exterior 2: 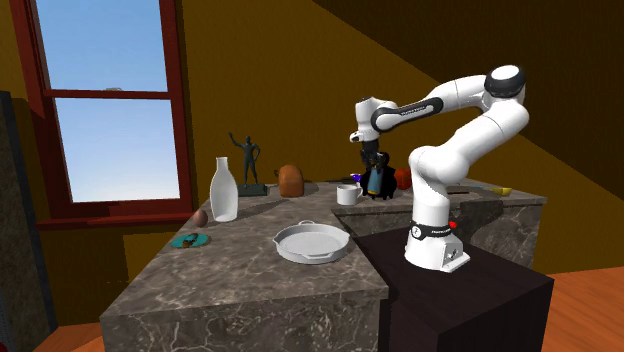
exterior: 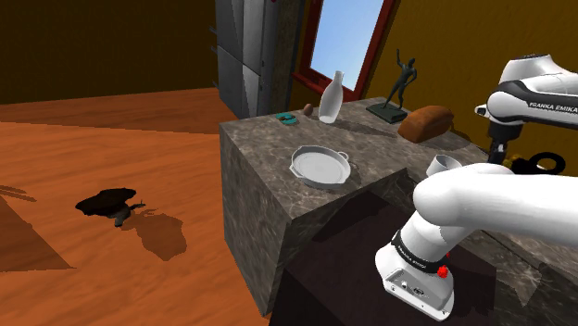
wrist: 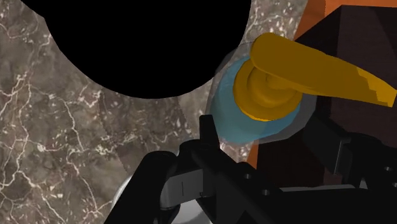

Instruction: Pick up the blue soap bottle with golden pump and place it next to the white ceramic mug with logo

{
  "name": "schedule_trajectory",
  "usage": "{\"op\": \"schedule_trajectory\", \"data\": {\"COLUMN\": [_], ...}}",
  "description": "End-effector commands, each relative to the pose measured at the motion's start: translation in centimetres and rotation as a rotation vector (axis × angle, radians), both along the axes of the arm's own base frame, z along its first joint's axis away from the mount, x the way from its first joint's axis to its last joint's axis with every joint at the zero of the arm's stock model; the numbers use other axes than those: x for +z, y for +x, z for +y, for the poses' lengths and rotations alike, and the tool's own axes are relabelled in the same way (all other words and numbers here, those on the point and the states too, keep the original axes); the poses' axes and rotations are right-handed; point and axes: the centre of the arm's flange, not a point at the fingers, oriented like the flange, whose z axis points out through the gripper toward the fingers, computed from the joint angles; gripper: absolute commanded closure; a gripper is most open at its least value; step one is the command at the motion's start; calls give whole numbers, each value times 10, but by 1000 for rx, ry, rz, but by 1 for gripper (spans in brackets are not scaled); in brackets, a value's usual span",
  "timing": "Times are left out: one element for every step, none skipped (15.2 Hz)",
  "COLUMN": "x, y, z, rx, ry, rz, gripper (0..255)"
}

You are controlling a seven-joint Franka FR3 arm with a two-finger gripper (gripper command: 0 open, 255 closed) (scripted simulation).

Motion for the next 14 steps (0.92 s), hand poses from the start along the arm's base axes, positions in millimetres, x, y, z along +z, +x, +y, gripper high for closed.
{"op": "schedule_trajectory", "data": {"x": [-11,-16,-21,-26,-32,-37,-42,-44,-44,-44,-44,-44,-44,-44], "y": [1,1,1,1,1,1,1,1,1,1,1,1,1,1], "z": [1,1,1,1,1,1,1,1,1,1,1,1,1,1], "rx": [0,0,0,0,0,0,0,0,0,0,0,0,0,0], "ry": [0,0,0,0,0,0,0,0,0,0,0,0,0,0], "rz": [0,0,0,0,0,0,0,0,0,0,0,0,0,0], "gripper": [255,255,255,255,255,255,255,255,255,255,255,255,255,255]}}
